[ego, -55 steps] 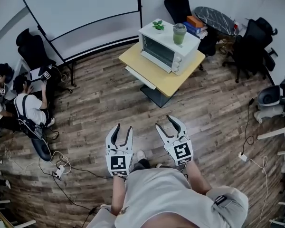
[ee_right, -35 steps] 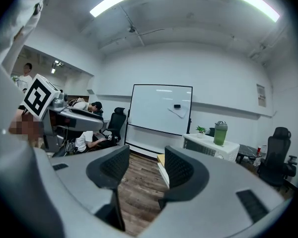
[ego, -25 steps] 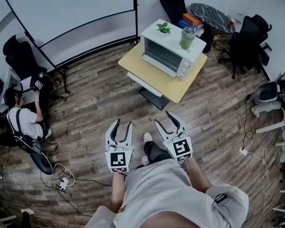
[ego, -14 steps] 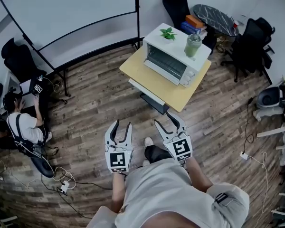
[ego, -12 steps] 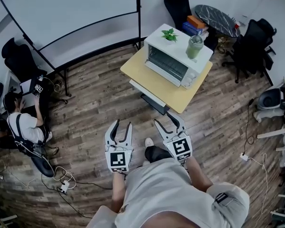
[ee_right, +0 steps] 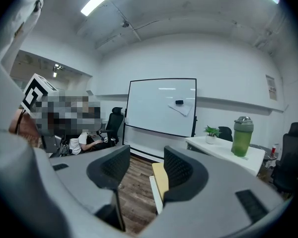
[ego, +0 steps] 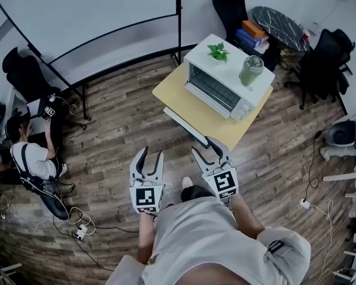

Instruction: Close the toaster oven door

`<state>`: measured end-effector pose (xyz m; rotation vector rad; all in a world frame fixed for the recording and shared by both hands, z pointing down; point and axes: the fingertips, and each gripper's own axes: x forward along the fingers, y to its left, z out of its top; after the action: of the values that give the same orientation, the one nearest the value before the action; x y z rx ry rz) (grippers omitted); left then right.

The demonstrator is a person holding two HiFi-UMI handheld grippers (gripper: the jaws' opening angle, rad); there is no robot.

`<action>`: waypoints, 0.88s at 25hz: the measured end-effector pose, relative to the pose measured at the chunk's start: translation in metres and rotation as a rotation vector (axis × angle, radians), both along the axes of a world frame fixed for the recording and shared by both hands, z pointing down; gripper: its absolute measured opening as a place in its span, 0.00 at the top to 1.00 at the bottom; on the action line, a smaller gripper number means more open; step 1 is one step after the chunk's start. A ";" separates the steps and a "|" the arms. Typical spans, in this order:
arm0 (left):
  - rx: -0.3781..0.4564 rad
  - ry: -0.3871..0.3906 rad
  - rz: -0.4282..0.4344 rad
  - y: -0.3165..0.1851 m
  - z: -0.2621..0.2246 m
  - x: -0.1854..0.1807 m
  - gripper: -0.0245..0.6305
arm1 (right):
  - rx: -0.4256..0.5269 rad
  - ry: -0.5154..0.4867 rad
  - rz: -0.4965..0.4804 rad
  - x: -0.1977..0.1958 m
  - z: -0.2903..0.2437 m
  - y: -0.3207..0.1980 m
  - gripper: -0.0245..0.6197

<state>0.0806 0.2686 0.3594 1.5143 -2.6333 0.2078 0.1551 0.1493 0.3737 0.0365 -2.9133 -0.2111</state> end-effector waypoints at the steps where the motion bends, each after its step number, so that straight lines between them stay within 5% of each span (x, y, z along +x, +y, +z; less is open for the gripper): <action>1: 0.000 0.001 -0.002 -0.005 0.000 -0.006 0.69 | -0.002 0.001 -0.004 -0.006 0.001 -0.005 0.63; 22: -0.026 -0.003 0.032 -0.096 0.003 -0.079 0.69 | -0.038 0.001 0.007 -0.079 0.009 -0.084 0.64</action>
<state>0.0020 0.1723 0.3627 1.5501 -2.5999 0.2455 0.0764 0.0653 0.3823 0.0410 -2.9150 -0.1541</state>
